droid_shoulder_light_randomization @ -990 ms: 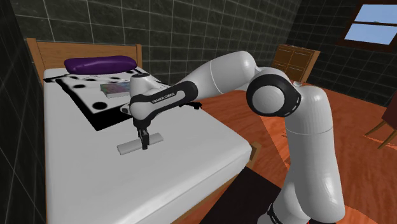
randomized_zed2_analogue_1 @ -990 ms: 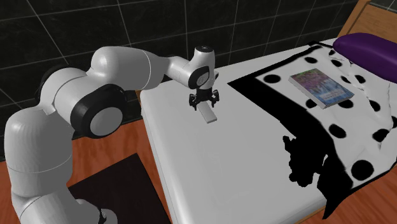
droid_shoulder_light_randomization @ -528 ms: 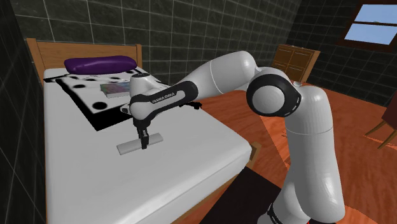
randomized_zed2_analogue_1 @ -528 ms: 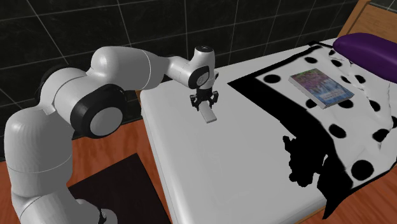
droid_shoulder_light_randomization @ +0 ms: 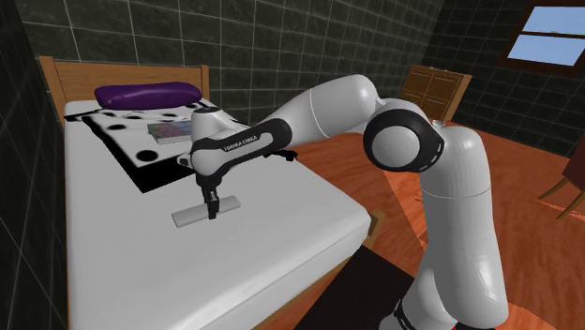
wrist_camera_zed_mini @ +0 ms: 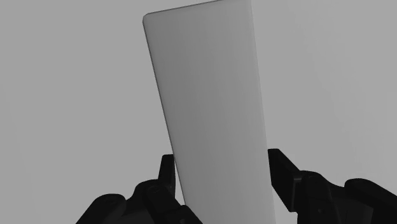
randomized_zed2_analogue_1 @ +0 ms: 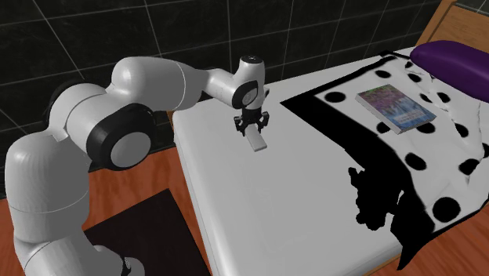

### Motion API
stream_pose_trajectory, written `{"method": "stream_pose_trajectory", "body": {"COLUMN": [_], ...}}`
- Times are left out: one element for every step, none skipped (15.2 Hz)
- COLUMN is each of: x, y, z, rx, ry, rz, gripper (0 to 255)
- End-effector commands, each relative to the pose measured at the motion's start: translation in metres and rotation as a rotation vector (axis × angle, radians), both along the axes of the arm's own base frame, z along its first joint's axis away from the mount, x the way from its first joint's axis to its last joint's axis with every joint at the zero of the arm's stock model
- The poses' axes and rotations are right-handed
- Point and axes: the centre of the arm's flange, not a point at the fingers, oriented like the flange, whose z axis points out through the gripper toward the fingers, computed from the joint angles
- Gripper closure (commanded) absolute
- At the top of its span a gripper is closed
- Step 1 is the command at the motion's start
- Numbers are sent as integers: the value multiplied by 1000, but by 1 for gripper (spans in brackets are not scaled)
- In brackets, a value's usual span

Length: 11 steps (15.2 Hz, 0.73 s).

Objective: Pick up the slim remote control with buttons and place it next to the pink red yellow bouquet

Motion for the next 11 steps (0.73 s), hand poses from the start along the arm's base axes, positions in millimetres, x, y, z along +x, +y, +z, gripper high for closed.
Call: {"method": "stream_pose_trajectory", "body": {"x": [-1, -1, -1, -1, -1, -1, -1, -1, -1, -1, -1], "y": [0, 0, 0, 0, 0, 0, 0, 0, 0, 0, 0], "z": [7, 13, 18, 23, 28, 34, 39, 44, 50, 55, 60], "rx": [0, 0, 0, 0, 0, 0, 0, 0, 0, 0, 0], "ry": [1, 1, 1, 1, 1, 1, 1, 1, 1, 1, 1], "rz": [0, 0, 0, 0, 0, 0, 0, 0, 0, 0, 0], "gripper": [255, 255, 255, 255, 255, 255, 255, 255, 255, 255, 255]}}
